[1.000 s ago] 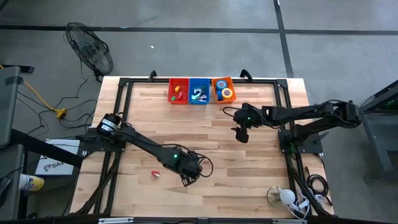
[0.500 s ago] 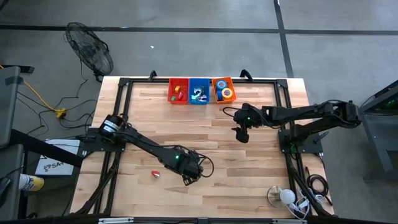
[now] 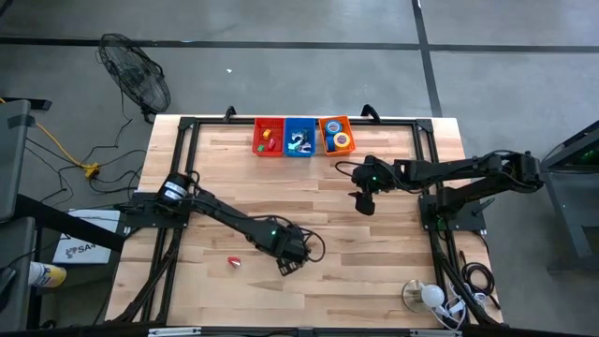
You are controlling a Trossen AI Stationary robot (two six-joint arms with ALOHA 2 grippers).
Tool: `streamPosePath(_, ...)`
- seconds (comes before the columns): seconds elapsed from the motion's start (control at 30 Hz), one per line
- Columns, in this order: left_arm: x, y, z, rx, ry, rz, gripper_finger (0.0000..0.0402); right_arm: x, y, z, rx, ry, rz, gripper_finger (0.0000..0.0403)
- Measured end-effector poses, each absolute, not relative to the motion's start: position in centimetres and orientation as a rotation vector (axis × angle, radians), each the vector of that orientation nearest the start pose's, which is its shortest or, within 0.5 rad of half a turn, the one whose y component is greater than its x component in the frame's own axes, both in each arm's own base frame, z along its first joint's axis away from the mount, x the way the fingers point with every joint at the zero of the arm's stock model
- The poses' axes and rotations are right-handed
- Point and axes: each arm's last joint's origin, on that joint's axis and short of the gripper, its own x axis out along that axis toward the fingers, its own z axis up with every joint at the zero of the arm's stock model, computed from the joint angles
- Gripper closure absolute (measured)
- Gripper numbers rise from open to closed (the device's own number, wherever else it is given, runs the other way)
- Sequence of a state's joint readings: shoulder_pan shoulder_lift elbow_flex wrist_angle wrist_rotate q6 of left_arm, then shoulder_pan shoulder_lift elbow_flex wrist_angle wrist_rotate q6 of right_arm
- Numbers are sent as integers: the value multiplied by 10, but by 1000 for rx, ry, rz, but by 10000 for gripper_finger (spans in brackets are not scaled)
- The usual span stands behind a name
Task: Pick and place Stapler, Stapler remover, tape
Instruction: Put the top red stapler into the red bin
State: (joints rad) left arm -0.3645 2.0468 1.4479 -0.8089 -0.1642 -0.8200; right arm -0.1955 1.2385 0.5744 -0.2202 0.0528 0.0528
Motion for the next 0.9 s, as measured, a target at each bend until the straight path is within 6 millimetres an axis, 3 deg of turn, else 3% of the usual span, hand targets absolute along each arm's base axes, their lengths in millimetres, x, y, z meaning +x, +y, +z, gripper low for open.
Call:
streamPosePath(0.6,368,-138,153,-371,1370,328,342,220,-45,174,122,877,-260,166)
streamPosePath(0.9,368,-116,171,-326,1427,442,342,220,-45,174,120,878,-259,166)
